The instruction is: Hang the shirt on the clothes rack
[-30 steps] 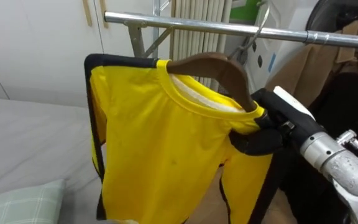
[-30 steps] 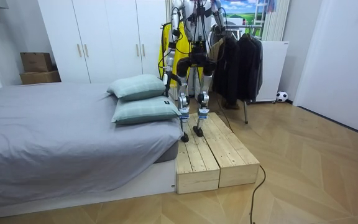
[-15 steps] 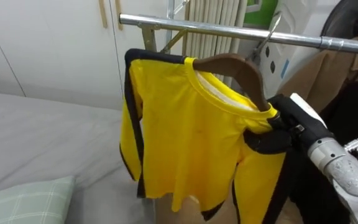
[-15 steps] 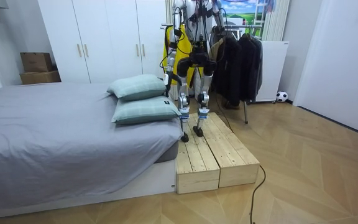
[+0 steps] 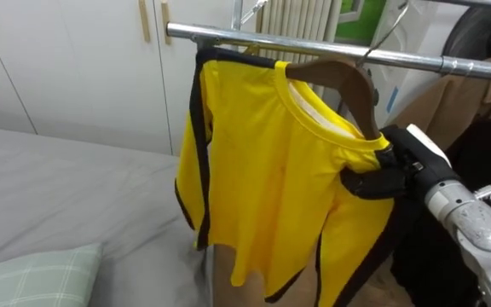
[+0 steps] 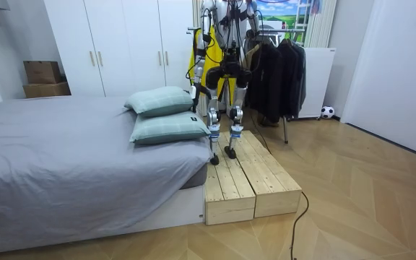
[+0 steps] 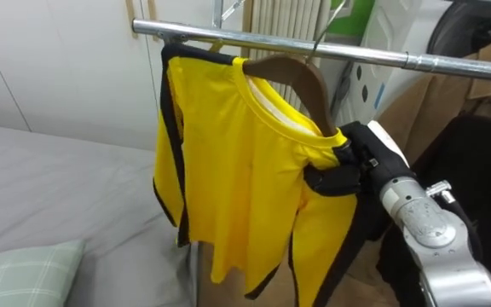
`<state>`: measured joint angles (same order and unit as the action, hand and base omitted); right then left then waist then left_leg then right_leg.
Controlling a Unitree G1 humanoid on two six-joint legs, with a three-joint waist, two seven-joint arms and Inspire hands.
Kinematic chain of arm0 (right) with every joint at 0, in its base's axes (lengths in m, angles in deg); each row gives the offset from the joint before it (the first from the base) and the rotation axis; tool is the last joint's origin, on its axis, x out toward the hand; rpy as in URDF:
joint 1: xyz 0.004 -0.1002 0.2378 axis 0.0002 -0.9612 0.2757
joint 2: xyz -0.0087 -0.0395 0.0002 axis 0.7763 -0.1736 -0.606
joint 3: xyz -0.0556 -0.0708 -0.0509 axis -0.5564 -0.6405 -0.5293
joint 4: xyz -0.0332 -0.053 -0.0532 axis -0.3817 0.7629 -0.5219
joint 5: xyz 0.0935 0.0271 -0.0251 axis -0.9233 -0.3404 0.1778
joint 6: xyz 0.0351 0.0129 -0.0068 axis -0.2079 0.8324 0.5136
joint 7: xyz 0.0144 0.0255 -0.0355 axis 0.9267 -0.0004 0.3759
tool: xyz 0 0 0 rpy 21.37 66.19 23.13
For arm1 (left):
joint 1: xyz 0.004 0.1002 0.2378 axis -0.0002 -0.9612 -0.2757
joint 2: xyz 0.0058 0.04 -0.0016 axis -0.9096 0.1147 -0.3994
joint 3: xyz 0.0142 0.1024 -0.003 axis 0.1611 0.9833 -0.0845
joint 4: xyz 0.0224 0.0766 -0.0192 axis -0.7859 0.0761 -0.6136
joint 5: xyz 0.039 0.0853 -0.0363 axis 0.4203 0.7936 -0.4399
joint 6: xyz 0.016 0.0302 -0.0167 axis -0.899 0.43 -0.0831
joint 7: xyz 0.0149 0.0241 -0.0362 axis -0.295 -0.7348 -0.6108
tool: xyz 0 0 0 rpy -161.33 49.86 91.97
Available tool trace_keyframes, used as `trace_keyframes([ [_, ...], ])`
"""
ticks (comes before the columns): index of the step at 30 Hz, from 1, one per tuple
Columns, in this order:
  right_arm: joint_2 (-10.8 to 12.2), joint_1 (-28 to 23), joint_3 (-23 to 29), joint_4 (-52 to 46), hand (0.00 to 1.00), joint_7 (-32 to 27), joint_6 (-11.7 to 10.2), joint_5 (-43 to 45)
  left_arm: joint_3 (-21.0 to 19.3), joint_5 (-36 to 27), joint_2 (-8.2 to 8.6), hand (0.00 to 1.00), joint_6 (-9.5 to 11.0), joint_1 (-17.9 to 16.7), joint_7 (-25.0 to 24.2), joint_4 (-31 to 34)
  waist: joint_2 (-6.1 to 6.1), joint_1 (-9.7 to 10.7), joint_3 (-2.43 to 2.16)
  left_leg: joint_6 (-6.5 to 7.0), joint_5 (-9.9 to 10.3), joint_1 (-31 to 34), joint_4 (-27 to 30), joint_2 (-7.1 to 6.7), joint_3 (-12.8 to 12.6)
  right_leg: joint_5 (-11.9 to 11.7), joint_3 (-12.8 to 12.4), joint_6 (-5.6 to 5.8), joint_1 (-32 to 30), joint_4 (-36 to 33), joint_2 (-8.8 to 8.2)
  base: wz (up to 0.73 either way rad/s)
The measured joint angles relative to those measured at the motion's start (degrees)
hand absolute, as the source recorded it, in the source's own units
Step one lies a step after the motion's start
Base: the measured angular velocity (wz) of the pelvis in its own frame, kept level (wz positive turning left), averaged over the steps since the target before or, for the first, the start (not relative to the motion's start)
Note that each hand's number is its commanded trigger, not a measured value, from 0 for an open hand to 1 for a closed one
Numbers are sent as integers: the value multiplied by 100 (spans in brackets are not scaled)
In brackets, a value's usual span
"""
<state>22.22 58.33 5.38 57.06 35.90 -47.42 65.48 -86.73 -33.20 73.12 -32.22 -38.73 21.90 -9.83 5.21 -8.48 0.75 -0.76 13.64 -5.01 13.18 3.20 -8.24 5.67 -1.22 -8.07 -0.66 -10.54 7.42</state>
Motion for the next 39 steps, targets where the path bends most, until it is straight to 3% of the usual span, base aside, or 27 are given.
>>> trace_keyframes([
  [10,-50,8,-2,26,100,7,0,-55,5,1,-7,0,0,-34,-25,18,14,-1,-3,0,0,-71,-45,-4,2,26,-3,-5,36,-5,1,0],
  [17,-82,351,-33,634,100,163,27,-661,7,7,-41,0,-1,-37,-29,22,44,-25,-19,0,0,-74,-44,-7,32,34,18,-11,32,-22,1,0],
  [21,-121,495,-132,1141,100,277,28,-1156,8,7,-71,0,-1,-34,-25,67,58,-137,-14,-2,-1,-127,-45,-2,49,48,44,-33,94,-19,1,2],
  [35,-367,530,-227,1916,100,1165,41,-1753,-135,275,-92,0,1,-18,-54,77,63,-203,-8,-4,-1,-161,-44,-1,136,80,102,-59,162,0,0,2],
  [39,-473,717,-362,2564,100,1576,106,-1733,-108,279,-156,0,-21,18,-169,85,67,-273,-11,-18,-9,-164,-44,-4,143,99,102,-68,160,-15,0,0],
])
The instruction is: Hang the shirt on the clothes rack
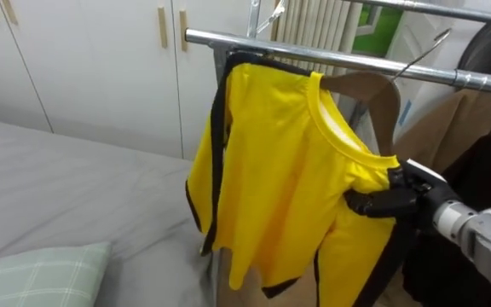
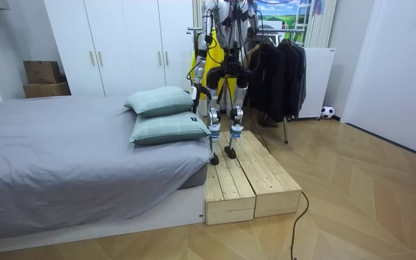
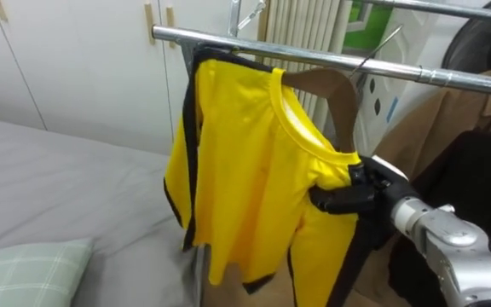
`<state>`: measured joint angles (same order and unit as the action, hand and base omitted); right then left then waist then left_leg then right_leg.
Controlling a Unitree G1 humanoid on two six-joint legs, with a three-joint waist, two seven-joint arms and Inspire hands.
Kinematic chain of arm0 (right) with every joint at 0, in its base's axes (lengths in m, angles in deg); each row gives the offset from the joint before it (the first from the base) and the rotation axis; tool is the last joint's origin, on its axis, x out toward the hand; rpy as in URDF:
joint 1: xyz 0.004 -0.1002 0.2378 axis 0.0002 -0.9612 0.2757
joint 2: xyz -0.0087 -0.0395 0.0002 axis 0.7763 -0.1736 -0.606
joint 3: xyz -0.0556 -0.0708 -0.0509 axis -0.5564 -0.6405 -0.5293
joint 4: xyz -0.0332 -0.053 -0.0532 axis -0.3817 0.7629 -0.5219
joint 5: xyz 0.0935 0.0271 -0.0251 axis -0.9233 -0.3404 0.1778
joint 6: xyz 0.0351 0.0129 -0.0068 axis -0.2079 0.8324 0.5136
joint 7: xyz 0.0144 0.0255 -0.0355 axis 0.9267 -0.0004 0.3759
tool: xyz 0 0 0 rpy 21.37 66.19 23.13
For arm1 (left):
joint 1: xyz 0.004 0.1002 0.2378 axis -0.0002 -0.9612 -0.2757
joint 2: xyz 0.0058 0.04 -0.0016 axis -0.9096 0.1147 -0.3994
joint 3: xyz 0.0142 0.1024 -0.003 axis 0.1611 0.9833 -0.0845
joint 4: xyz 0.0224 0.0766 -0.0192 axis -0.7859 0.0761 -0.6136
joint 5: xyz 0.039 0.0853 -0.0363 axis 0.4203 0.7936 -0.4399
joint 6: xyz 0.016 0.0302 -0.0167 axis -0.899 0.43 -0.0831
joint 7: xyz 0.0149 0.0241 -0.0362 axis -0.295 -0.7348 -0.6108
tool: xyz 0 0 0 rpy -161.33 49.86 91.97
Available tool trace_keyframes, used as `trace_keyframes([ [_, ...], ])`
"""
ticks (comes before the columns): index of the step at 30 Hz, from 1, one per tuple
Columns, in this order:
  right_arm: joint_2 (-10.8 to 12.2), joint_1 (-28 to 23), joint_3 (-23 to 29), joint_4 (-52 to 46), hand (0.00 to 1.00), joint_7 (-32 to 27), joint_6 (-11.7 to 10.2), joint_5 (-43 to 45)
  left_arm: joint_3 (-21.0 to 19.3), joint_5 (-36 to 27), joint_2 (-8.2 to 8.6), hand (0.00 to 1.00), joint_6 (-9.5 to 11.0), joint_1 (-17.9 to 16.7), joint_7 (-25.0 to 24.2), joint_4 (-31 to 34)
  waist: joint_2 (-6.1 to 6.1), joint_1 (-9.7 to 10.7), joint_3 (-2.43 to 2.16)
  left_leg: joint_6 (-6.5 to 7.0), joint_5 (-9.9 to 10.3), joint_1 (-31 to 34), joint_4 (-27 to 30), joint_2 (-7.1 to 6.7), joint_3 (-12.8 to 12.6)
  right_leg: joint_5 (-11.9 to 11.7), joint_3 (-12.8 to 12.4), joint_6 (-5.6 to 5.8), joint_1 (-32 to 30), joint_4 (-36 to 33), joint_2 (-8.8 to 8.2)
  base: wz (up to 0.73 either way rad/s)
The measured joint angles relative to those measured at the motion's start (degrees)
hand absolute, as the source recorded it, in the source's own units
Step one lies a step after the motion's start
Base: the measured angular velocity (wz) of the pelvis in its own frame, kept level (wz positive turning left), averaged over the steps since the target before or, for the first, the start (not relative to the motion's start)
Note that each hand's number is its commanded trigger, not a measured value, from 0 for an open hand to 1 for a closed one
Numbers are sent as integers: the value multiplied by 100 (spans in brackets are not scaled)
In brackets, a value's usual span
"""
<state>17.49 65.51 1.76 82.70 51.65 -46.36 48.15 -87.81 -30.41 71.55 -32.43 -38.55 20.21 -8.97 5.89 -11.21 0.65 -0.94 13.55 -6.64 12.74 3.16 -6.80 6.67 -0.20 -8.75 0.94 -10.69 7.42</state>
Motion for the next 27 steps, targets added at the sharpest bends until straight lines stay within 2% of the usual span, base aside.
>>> trace_keyframes([
  [5,-105,53,-164,331,100,497,91,4,-3,12,-68,0,-30,10,-101,0,33,-27,-8,-16,-10,5,-7,-4,129,13,36,-18,15,-1,0,1],
  [12,-327,162,-303,729,100,923,242,66,0,-15,-104,0,-30,10,-98,0,61,-24,-9,-18,-11,6,-28,-2,174,22,94,-33,27,-6,0,3],
  [16,-332,186,-305,883,100,1078,311,72,4,-16,-114,0,-30,37,-87,7,97,-29,-5,-69,-42,-6,-123,-1,206,26,112,-40,32,-4,1,2],
  [20,-330,213,-311,1256,100,1159,325,190,6,-29,-115,0,-30,47,-81,31,88,-89,6,-70,-43,-73,-139,-2,219,24,129,-44,97,12,0,3],
  [22,-329,213,-311,1291,100,1175,424,283,5,-51,-115,0,-30,55,-81,38,91,-113,16,-70,-43,-79,-143,-7,223,31,122,-42,95,14,0,0],
  [27,-327,213,-311,1311,100,1182,432,281,3,-48,-119,0,-37,78,-83,96,112,-161,31,-71,-44,-21,-145,-7,225,37,114,-41,18,12,0,0],
])
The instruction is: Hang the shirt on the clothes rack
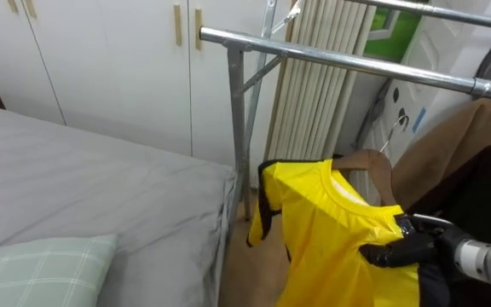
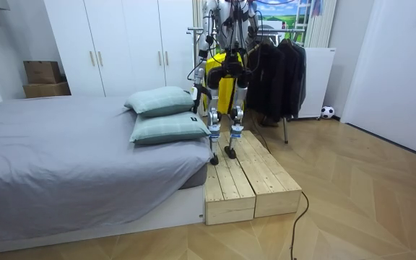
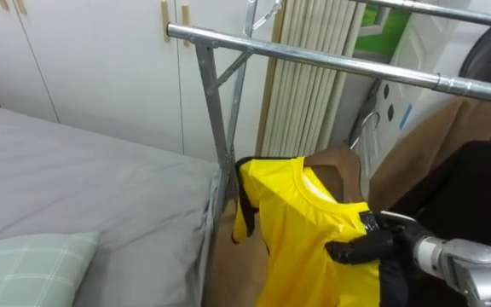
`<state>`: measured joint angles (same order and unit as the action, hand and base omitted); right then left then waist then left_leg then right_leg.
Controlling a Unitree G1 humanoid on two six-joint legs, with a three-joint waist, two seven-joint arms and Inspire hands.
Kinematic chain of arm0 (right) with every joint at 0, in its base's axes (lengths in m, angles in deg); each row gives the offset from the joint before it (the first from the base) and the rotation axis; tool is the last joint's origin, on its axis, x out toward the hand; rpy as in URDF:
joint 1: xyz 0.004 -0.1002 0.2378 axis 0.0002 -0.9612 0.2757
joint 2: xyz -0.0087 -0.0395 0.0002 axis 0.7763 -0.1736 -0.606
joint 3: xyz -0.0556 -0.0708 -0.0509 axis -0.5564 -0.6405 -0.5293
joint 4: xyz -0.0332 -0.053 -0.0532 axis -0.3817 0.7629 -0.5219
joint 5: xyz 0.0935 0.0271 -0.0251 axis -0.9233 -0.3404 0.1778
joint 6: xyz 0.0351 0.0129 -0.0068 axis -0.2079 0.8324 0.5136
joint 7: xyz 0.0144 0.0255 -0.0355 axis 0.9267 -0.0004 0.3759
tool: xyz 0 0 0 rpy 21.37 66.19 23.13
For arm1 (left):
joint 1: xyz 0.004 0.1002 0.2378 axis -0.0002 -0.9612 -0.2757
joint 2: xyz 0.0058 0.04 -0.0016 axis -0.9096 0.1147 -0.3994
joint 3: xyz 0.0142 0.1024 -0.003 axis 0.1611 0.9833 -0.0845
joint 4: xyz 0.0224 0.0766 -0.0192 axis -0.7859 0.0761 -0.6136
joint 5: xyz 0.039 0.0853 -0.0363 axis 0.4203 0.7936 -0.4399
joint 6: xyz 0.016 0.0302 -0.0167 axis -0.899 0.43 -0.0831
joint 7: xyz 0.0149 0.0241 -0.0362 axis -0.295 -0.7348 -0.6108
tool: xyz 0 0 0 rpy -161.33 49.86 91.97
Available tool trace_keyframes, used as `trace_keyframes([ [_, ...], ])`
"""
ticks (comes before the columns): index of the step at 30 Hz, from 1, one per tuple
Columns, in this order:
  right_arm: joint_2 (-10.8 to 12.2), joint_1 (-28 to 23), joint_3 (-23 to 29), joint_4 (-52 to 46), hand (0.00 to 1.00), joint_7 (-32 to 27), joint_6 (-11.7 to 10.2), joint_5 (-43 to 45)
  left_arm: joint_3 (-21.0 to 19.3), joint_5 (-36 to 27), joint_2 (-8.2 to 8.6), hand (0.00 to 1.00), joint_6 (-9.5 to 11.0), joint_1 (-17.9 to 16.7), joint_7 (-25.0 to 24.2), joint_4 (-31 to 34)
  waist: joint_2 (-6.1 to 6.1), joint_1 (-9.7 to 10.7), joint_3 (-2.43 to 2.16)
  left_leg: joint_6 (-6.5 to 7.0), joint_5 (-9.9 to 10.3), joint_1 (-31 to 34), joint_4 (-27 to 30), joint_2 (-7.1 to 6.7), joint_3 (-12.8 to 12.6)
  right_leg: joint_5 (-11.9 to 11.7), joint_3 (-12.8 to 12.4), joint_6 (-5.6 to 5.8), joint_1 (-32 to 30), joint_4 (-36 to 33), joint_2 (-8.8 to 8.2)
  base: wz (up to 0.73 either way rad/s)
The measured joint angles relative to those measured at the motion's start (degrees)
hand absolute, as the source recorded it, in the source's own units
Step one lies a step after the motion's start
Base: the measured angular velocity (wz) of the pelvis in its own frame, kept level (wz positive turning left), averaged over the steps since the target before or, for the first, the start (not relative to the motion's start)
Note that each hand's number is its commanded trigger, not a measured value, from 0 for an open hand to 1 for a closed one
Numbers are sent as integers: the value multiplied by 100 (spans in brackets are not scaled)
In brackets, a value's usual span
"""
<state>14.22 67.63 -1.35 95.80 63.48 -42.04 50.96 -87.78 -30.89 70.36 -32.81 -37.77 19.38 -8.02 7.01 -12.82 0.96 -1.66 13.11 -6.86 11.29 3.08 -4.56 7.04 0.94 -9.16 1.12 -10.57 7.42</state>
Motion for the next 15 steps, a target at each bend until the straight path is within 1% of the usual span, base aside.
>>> trace_keyframes([
  [4,55,-1,0,199,100,-1,1,123,10,-38,1,0,1,13,6,-1,0,-6,-1,-2,-1,16,11,-1,6,-2,7,-1,-7,8,0,1],
  [9,60,-1,0,269,100,-40,0,163,11,-51,1,0,-1,5,39,-8,-14,-2,2,-2,-1,-25,7,3,14,-5,26,-4,40,28,0,1],
  [10,60,-1,0,278,100,-55,0,179,13,-46,4,0,-1,-5,51,-7,-28,1,12,-2,-1,-57,6,4,15,-7,38,-6,95,69,0,4],
  [14,59,0,1,274,100,-88,-4,241,39,-42,5,0,0,2,96,-7,-48,5,13,-2,-1,-65,2,5,71,0,67,-14,114,77,0,5],
  [15,60,1,4,225,100,-93,-7,429,59,-37,5,0,1,3,102,-5,-52,6,11,-4,-3,-63,-1,5,75,2,73,-18,108,76,0,0],
])
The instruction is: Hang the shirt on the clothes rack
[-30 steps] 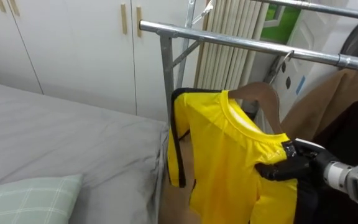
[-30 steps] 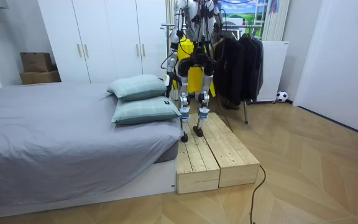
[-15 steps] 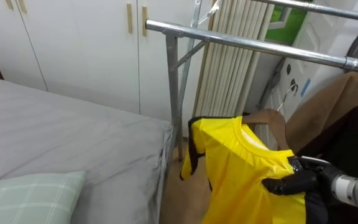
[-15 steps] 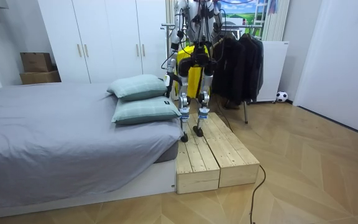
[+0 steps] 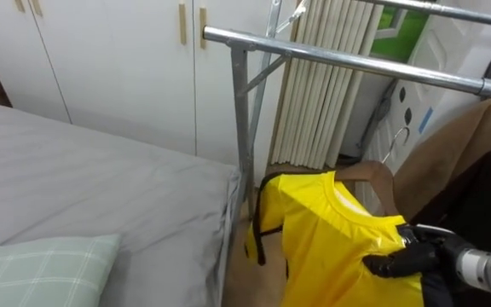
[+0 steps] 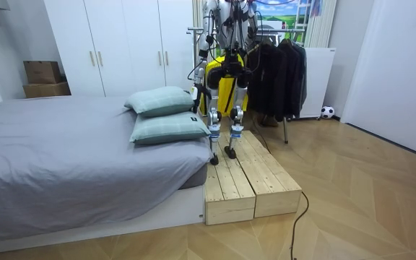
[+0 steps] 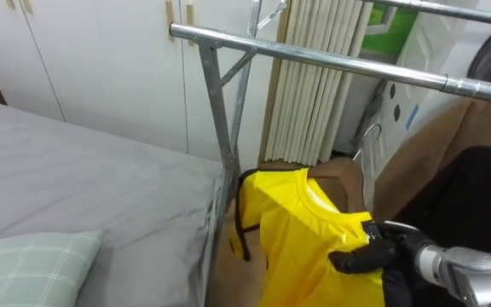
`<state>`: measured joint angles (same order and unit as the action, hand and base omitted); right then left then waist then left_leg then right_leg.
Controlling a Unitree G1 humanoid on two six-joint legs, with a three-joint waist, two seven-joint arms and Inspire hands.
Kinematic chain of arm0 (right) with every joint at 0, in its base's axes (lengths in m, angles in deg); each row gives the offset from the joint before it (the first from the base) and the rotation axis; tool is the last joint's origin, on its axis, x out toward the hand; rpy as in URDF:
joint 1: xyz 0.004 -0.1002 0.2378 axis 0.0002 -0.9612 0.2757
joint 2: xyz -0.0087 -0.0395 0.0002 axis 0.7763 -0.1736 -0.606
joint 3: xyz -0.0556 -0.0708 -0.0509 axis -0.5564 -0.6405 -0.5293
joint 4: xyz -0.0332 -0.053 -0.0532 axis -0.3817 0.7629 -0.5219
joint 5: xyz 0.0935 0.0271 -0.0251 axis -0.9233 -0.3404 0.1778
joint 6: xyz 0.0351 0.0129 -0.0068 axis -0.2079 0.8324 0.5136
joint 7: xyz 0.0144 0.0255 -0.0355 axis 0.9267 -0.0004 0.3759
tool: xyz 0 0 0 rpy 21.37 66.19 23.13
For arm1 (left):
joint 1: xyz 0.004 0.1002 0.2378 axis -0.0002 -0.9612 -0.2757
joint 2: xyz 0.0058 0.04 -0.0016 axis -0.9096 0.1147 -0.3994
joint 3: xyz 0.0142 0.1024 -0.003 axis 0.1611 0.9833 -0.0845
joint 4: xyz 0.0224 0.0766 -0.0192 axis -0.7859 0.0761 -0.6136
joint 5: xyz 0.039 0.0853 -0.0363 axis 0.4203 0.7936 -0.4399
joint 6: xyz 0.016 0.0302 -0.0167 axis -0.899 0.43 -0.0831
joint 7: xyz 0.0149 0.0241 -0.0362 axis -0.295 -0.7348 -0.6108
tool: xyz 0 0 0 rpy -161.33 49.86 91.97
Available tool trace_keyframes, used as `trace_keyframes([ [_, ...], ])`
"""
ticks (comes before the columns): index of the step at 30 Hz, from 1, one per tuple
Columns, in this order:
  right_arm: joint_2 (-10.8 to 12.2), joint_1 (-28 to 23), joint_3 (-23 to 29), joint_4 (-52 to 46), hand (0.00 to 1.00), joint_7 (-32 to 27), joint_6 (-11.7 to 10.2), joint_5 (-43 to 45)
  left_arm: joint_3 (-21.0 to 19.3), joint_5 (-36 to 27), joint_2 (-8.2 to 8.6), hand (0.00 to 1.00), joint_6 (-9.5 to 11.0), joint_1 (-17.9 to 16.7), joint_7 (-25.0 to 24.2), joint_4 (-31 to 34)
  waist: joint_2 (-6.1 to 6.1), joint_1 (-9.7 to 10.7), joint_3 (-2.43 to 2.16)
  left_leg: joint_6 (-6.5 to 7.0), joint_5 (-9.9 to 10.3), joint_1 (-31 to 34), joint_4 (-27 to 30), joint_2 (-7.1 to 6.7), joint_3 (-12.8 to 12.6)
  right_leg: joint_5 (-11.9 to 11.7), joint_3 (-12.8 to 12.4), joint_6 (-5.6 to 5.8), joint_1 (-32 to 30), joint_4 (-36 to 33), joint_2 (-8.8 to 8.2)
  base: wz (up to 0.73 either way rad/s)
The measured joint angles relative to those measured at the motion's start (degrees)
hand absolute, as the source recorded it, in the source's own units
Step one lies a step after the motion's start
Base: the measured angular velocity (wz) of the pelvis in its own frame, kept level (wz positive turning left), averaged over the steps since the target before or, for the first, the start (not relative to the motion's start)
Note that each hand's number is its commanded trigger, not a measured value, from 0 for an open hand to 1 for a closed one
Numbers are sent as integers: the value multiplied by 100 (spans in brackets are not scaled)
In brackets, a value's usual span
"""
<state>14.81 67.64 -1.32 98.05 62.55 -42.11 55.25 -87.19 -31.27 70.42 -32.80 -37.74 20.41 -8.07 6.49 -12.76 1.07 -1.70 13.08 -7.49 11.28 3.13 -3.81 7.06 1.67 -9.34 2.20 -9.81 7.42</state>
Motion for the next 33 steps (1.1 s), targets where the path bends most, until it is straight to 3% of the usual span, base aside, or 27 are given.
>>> trace_keyframes([
  [6,-13,146,-8,-174,100,-205,-12,1077,60,0,-6,0,0,20,1,26,13,1,-10,-11,-8,63,13,-1,-2,7,-10,-7,-62,-6,0,0],
  [10,-47,157,-20,-951,100,-421,-25,1841,64,26,-15,0,0,30,2,57,48,26,-32,-29,-20,181,23,-1,-26,-2,-9,-15,-194,-45,1,0],
  [13,-46,395,-30,-1072,100,-594,-175,2314,61,26,-28,0,14,19,-1,45,67,26,-38,-33,-22,191,10,1,-40,-2,-8,-16,-191,-93,1,0],
  [17,-109,421,-29,-1631,100,-842,-179,2656,-58,38,-37,0,54,-9,-2,57,132,32,-42,-35,-24,191,-5,1,-28,-2,-15,-17,-208,-107,3,-1],
  [20,-119,433,-29,-1910,100,-1118,-211,2829,-181,51,-86,0,53,-37,20,58,252,28,-81,-44,-30,143,1,7,-68,-1,-22,-17,-185,-96,9,0],
  [33,-139,435,-21,-2384,100,-1681,-298,3871,-174,52,-113,0,90,-67,-15,58,274,87,-68,-44,-29,134,13,-4,-51,5,-57,-7,-172,-132,4,-1],
])
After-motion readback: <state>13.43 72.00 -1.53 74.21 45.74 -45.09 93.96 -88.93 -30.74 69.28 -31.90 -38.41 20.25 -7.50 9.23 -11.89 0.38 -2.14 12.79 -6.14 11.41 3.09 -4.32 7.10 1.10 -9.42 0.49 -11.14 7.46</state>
